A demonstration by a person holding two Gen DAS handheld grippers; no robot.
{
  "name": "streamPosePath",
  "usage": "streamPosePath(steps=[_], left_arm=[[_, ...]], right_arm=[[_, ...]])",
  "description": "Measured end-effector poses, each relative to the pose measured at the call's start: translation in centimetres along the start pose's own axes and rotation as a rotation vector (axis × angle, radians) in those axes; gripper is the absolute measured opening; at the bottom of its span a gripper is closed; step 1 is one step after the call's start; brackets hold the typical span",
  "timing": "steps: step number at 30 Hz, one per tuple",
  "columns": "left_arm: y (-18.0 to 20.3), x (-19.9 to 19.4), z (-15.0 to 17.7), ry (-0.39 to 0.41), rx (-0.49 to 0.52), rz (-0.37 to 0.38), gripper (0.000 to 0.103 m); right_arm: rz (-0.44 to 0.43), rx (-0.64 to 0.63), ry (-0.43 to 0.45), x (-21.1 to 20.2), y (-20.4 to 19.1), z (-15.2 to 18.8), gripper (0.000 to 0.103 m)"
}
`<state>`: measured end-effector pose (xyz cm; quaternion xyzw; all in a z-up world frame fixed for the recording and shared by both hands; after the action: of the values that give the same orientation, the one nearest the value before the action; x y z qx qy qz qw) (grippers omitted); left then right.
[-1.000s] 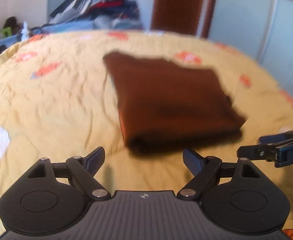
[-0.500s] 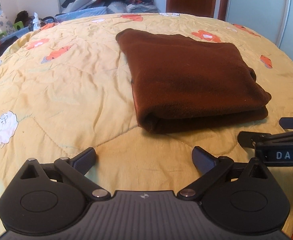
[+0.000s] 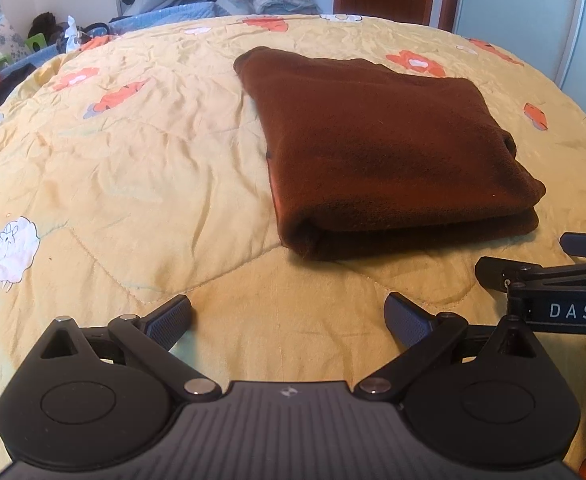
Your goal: Fold small clothes
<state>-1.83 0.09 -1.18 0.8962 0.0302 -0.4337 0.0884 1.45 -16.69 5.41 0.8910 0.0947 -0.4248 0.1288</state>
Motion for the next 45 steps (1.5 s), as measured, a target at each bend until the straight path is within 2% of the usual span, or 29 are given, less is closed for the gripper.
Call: streamPosePath(steps=[9, 24, 45], left_arm=[[-0.43, 0.29, -0.4, -0.005, -0.006, 0.002, 0.103], [-0.34, 0.4, -0.62, -0.013, -0.039, -0.014, 0.103], [-0.23, 0.51, -0.93, -0.042, -0.04, -0.02, 0.103]], right_arm=[[-0.003, -0.013, 0.05, -0.1, -0.05, 0.6, 0.103], [0.025, 0.011, 0.066, -0.14, -0.39, 0.78, 0.103], [0.015, 0.008, 0.025, -0.02, -0.23, 0.22, 0.103]])
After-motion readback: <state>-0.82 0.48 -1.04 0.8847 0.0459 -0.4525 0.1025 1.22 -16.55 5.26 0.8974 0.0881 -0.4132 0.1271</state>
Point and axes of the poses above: each gripper's, at about its wrist camera, not at the fingertips, and x roughly the way its jaws point, y to its right, z to its underside, the point moved 2 cm from there along x, roughly the way its jaws point, and after that the axes turned 12 degrees about -x, right-handed, at the moved point
